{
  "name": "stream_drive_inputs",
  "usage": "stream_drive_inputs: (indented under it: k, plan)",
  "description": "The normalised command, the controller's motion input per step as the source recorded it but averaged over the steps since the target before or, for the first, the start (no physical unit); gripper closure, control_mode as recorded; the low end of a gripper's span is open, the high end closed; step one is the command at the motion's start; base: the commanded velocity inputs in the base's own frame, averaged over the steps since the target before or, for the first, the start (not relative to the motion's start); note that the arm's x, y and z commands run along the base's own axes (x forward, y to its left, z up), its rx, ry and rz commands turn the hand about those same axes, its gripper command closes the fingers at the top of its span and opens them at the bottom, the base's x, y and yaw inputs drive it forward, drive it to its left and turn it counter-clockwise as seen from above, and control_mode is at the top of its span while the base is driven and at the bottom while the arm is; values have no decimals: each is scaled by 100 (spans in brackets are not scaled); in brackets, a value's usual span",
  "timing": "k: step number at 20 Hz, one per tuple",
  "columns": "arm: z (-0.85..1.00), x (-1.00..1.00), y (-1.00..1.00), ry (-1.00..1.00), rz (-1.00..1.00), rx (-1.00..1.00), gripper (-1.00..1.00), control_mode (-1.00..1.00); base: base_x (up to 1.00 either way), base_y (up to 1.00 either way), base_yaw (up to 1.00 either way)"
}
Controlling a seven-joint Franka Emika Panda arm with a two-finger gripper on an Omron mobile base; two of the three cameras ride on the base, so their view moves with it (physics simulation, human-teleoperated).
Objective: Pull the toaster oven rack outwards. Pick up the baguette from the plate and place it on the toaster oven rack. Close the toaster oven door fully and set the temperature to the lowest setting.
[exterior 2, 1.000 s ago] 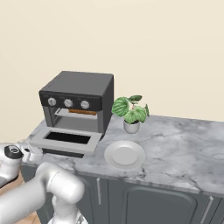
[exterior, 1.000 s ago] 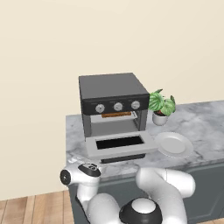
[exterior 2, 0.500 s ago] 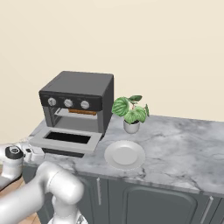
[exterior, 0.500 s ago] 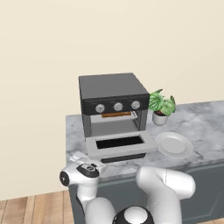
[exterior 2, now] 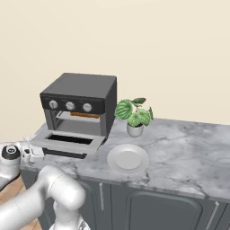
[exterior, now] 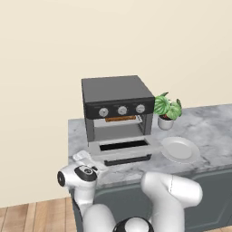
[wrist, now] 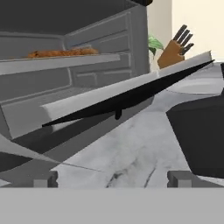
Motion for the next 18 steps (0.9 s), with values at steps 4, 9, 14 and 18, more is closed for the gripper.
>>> stream_drive_inputs:
  k: [4,9,14,18]
  plan:
    - [94,57,-70,0,8,6,-100,-100,0,0,0]
    - [100,51,-76,0,14,13,-100,-100,0,0,0]
    - [93,64,-70,0,15,11,-100,-100,0,0,0]
    - [100,61,-65,0,14,11,-100,-100,0,0,0]
